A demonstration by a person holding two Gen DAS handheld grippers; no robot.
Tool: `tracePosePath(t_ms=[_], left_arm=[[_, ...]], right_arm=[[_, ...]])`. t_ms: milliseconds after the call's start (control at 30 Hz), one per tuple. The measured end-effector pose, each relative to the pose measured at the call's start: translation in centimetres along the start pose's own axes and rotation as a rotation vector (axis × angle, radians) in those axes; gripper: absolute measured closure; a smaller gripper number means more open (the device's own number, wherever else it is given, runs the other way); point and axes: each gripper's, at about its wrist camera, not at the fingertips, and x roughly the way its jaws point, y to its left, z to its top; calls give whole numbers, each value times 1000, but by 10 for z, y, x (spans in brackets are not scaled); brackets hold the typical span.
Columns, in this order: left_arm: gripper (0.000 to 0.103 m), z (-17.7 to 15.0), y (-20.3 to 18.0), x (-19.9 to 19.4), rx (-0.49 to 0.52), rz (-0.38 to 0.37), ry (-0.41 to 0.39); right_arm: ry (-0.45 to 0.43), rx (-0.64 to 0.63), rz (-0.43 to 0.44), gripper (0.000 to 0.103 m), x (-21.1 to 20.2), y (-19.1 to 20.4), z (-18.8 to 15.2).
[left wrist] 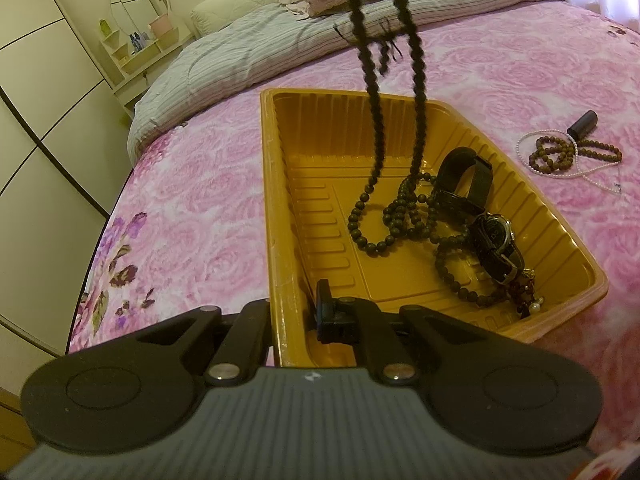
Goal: Organize jewelry
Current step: 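Lower the dangling necklace into the tray with the right gripper, then move the right gripper to the brown bead bracelet on the bedspread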
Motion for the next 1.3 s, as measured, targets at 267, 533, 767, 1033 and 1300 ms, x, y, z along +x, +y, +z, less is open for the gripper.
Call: tracePosePath(t_ms=[267,533,767,1033,1300], left_arm=[[99,-1,1,0,-3,-1,1],[98,-1,1,0,-5,-2,2],[98,-3,2,0,-6,-2,3],[99,-2,1,0,-2,3,2],[98,1,0,-1,7,10,8]], right_arm=[[29,8,34,96,7,3,-8],[11,70,63,96,1,-5,-12],[-25,220,-1,96,-29,-31,-43],[4,606,-125,87,-71,-71,-157],[138,873,-186,79,-73,-51,-273]])
